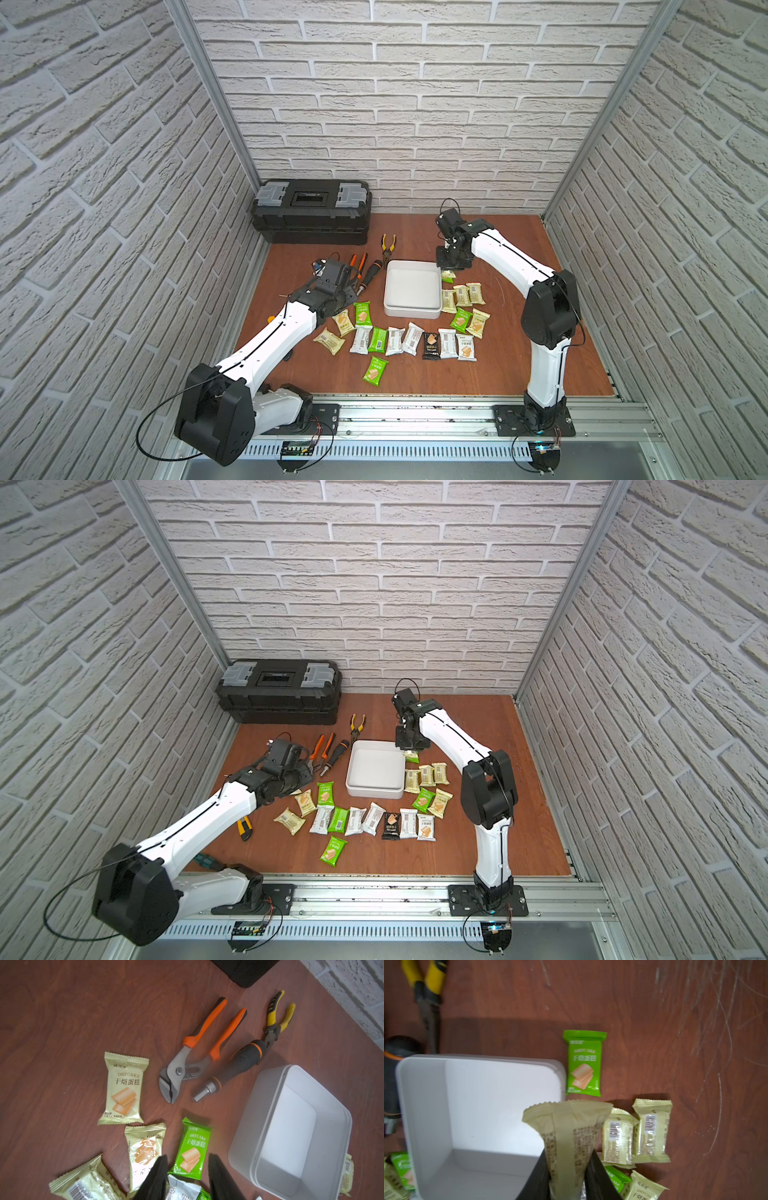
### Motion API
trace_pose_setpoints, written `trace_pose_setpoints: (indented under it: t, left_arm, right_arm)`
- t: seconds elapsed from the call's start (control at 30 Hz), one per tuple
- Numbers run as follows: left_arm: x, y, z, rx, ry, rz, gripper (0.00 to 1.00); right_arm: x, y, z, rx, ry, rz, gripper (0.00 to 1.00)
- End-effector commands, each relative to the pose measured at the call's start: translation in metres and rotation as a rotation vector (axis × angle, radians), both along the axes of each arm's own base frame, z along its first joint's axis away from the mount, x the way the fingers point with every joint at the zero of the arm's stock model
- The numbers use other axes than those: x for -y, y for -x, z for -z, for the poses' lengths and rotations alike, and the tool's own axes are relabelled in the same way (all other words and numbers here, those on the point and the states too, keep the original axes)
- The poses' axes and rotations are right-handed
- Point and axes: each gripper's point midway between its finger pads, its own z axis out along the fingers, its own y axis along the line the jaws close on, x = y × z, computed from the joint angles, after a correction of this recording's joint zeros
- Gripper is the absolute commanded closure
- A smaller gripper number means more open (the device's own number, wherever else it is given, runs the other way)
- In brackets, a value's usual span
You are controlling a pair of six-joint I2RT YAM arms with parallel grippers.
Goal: Take the cookies out of the storage box
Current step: Place the cookie at the center of the board.
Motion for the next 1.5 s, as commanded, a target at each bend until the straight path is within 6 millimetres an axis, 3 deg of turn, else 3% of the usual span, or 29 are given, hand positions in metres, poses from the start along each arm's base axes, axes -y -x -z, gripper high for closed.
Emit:
trace_pose_setpoints:
  t: [0.0,0.17,0.33,0.43,0.53,0.7,0.83,0.93,1.03,1.27,1.37,1.47]
  left_arm:
    - [-0.02,0.004,-0.006,0.024,-0.05,-0.065,0.61]
    - [-0.027,0.01,-0.004,0.017,-0.059,-0.079,0.61]
    - [-0.03,0.015,-0.001,0.01,-0.058,-0.093,0.6]
    - [-0.033,0.017,-0.002,0.01,-0.063,-0.1,0.59]
    - [-0.034,0.019,-0.003,0.011,-0.067,-0.101,0.59]
    - [-0.034,0.017,-0.004,0.015,-0.07,-0.1,0.58]
    - [-0.039,0.011,-0.011,0.041,-0.101,-0.101,0.56]
    - [-0.06,0.011,-0.031,0.1,-0.187,-0.16,0.54]
    - [-0.084,0.015,-0.051,0.223,-0.277,-0.23,0.45]
    - [-0.112,0.024,-0.059,0.302,-0.423,-0.213,0.28]
    - [-0.125,0.022,-0.054,0.287,-0.49,-0.207,0.19]
    - [-0.142,0.018,-0.044,0.246,-0.503,-0.219,0.15]
  right_arm:
    - [0.023,-0.006,0.02,-0.008,0.025,0.046,0.72]
    - [0.038,-0.021,0.048,-0.034,0.019,0.092,0.73]
    - [0.036,-0.036,0.07,-0.081,0.034,0.063,0.74]
    - [0.041,-0.041,0.078,-0.087,0.071,0.065,0.7]
    - [0.042,-0.042,0.076,-0.087,0.084,0.062,0.6]
    - [0.043,-0.037,0.054,-0.053,0.068,0.066,0.44]
    - [0.051,-0.027,0.009,0.081,0.053,0.083,0.41]
    - [0.071,-0.01,-0.039,0.295,0.076,0.118,0.42]
    - [0.098,0.009,-0.059,0.458,0.14,0.16,0.42]
    - [0.143,0.052,-0.063,0.575,0.288,0.257,0.42]
    - [0.158,0.057,-0.055,0.683,0.328,0.288,0.38]
    - [0.163,0.051,-0.039,0.737,0.403,0.207,0.33]
